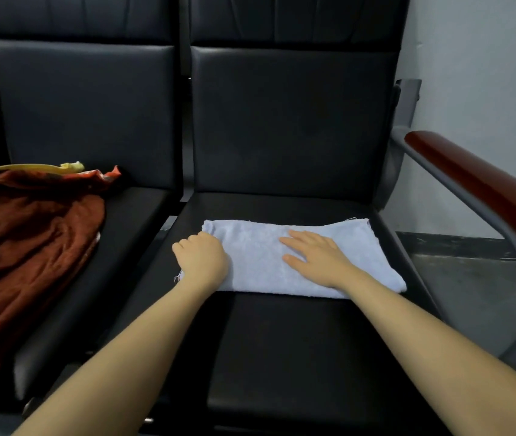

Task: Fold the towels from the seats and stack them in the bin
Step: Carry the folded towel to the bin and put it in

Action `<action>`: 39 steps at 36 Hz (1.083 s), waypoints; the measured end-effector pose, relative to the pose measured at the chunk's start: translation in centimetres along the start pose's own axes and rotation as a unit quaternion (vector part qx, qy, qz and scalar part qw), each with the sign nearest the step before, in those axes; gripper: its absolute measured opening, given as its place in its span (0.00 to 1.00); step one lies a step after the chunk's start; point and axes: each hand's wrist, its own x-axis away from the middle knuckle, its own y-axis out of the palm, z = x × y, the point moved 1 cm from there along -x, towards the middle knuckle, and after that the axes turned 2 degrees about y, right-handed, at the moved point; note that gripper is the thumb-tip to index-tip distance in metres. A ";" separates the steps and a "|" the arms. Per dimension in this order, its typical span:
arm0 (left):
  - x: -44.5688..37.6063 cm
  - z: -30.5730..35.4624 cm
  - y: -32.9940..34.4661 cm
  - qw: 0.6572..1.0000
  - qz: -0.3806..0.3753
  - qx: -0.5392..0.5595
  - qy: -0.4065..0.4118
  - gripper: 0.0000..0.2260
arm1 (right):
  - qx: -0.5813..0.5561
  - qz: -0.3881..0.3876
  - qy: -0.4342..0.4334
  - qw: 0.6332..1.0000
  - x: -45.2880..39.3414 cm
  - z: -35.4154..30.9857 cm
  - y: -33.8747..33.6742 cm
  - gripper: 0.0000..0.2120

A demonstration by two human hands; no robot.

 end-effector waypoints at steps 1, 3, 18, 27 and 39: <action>0.5 0.0 -0.1 1.000 0.005 -0.014 0.016 0.10 | 0.009 -0.015 0.003 1.000 0.2 -0.1 0.0 0.24; 0.9 -0.2 -0.4 0.999 0.030 -0.024 0.035 0.09 | 0.021 -0.034 0.006 0.999 0.7 -0.4 0.1 0.25; 3.0 1.1 -6.0 0.970 0.142 0.102 0.167 0.07 | -0.061 0.018 0.009 0.998 0.5 -5.4 2.2 0.21; 4.7 5.5 -8.3 0.918 0.048 0.363 0.154 0.09 | -0.124 0.110 0.101 0.981 3.9 -2.2 -2.3 0.17; 7.4 12.4 -8.4 0.911 -0.144 0.312 0.229 0.16 | -0.122 0.077 0.252 0.957 8.0 2.7 -4.0 0.16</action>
